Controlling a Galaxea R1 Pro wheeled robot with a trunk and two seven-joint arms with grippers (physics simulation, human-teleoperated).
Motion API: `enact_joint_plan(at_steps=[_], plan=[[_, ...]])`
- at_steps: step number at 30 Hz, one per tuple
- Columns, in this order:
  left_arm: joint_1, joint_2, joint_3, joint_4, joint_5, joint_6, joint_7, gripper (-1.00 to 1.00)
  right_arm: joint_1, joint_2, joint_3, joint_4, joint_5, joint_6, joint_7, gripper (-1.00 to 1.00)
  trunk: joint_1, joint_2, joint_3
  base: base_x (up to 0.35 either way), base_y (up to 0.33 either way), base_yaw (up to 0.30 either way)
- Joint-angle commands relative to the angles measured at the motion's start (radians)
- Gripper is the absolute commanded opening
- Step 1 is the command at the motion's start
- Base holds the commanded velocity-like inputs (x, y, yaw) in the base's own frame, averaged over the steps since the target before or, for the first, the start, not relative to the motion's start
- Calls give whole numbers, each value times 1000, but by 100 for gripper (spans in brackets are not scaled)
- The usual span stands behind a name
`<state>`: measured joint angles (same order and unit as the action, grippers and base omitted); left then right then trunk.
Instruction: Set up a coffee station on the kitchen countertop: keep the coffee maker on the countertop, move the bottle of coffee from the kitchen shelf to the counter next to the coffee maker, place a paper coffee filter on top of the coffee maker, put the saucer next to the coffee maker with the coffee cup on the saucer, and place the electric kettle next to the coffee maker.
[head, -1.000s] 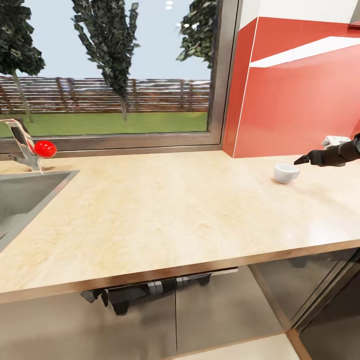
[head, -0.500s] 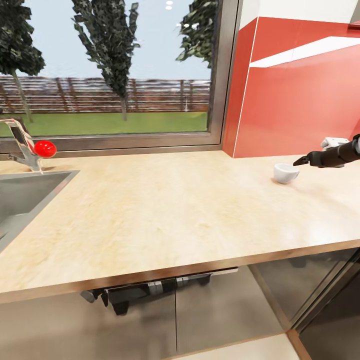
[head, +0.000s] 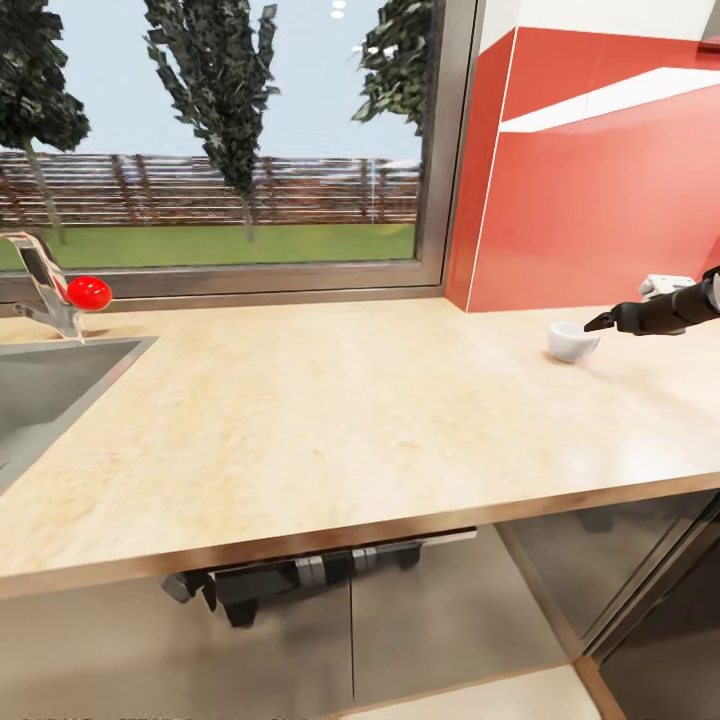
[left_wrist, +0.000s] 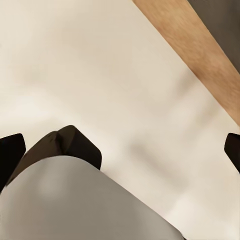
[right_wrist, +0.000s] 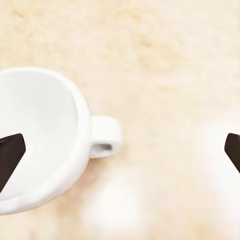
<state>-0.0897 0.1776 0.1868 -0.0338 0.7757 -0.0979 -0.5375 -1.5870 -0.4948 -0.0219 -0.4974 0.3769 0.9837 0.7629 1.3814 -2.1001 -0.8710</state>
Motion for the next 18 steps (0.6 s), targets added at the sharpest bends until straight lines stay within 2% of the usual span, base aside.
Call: enact_joint_plan(at_steps=[1,5,18], plan=[[-1,0,8,2,-7,-3,-4,100,-1,0,-2,-1,10,3,9,100,4,-8,-4,0,0,0],[-1,0,8,2,-7,-3,-4,100,-1,1,-2,-1,10,3,9,100,19,-36,-17,0,0,0],[-1,-1,8,2,-7,-3,-4,100,-1,1,-2,0,10,3,9,100,19,-36,-17,0,0,0]])
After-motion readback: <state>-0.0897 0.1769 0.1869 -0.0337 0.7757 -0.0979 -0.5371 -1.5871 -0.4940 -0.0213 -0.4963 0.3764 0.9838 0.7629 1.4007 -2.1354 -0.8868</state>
